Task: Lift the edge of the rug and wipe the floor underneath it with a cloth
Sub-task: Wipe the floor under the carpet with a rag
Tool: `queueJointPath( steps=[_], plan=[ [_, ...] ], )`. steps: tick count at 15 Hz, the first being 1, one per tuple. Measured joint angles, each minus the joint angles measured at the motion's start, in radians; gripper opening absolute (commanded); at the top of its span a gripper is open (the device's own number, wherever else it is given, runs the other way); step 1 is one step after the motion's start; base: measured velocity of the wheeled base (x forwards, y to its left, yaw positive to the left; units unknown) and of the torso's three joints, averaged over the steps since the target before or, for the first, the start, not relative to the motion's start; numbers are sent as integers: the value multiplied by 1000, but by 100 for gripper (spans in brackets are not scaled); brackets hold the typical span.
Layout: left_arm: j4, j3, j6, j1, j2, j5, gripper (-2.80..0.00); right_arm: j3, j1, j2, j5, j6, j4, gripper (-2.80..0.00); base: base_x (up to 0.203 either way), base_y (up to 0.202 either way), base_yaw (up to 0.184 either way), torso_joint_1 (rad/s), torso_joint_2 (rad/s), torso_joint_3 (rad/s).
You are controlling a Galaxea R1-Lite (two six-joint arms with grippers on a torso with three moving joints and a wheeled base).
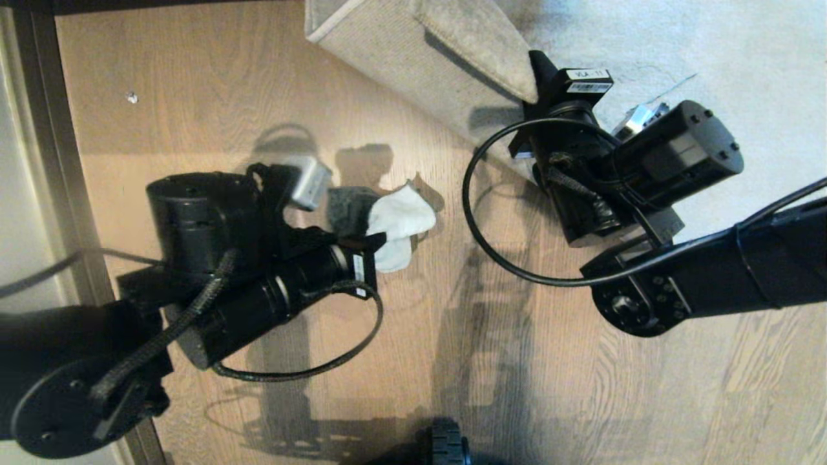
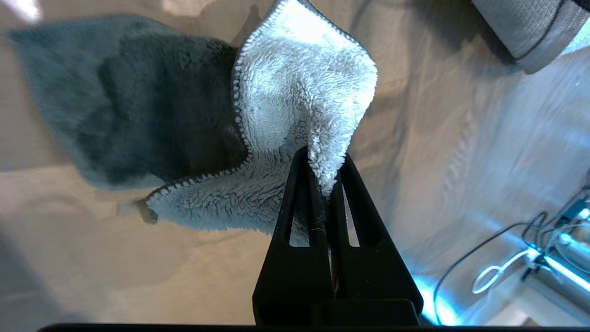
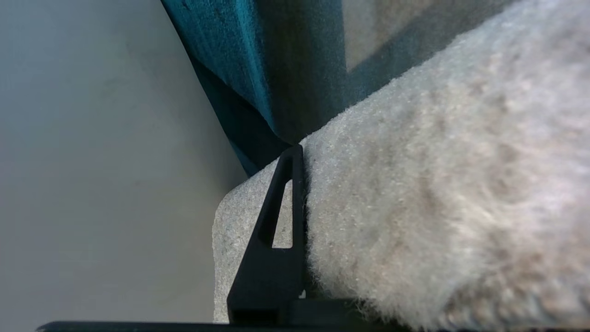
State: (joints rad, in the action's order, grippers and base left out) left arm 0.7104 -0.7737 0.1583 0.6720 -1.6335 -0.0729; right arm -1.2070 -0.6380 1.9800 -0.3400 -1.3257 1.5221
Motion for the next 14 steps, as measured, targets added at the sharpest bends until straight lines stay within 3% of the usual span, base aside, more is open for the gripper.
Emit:
queueJointPath(
  steps=[9,14],
  plan=[
    [65,-239,107,38,-242,-85,-280,1,34,5,-1,1,0,-280,0,0,0,0,0,0],
    [125,-384,126,-16,-347,-129,-280,3,40,6,-1,8,0,-280,0,0,0,0,0,0]
  ],
)
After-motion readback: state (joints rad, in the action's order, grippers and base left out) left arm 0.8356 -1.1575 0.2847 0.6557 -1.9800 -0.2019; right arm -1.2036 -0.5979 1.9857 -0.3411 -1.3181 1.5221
